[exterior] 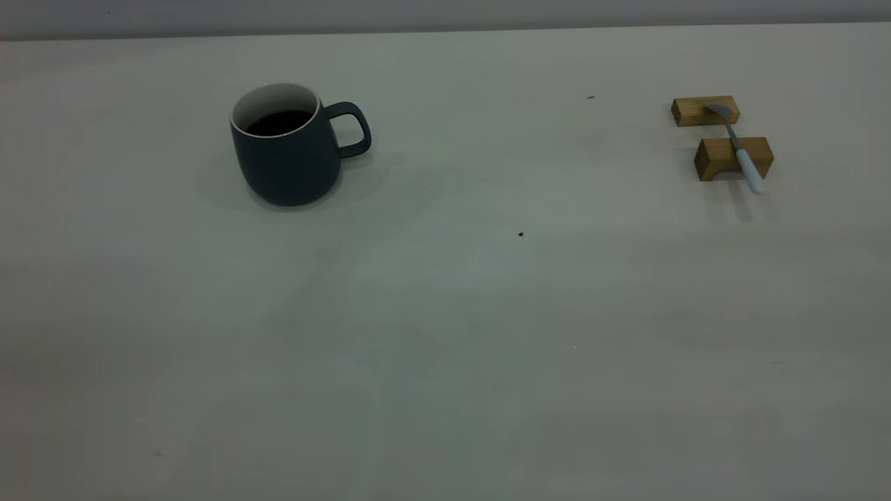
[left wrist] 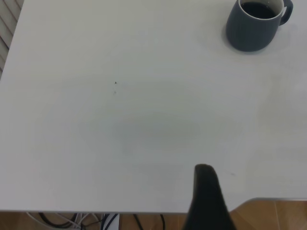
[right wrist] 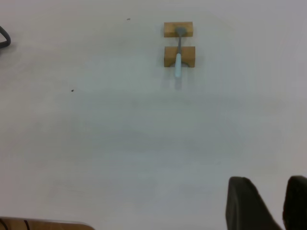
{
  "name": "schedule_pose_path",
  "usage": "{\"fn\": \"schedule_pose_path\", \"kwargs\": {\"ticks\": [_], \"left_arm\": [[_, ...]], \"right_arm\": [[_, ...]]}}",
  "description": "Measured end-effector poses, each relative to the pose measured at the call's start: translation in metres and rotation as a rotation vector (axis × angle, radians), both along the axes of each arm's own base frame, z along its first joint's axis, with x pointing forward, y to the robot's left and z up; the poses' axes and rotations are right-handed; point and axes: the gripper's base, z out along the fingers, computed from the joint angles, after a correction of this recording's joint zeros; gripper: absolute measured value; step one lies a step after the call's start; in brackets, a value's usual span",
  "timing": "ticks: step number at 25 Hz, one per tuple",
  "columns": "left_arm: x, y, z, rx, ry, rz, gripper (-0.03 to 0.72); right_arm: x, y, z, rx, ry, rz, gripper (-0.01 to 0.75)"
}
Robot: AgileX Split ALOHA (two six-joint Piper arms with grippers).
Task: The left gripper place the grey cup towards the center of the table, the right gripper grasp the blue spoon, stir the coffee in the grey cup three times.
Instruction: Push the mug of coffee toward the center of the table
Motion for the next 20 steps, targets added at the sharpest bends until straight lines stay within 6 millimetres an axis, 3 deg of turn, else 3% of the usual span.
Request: {"fn": "schedule_pose_path", "kwargs": {"ticks": [15, 20], "left_arm": [[0.001, -0.002, 0.001, -0.022, -0.007, -0.015, 0.585], [0.024, -0.004, 0.026, -0.062, -0.113, -0.022, 0.585]], "right_arm": [[0.000, 0.000, 0.000, 0.000, 0.000, 0.000, 0.240], [0.000, 0.000, 0.000, 0.000, 0.000, 0.000, 0.240]]}}
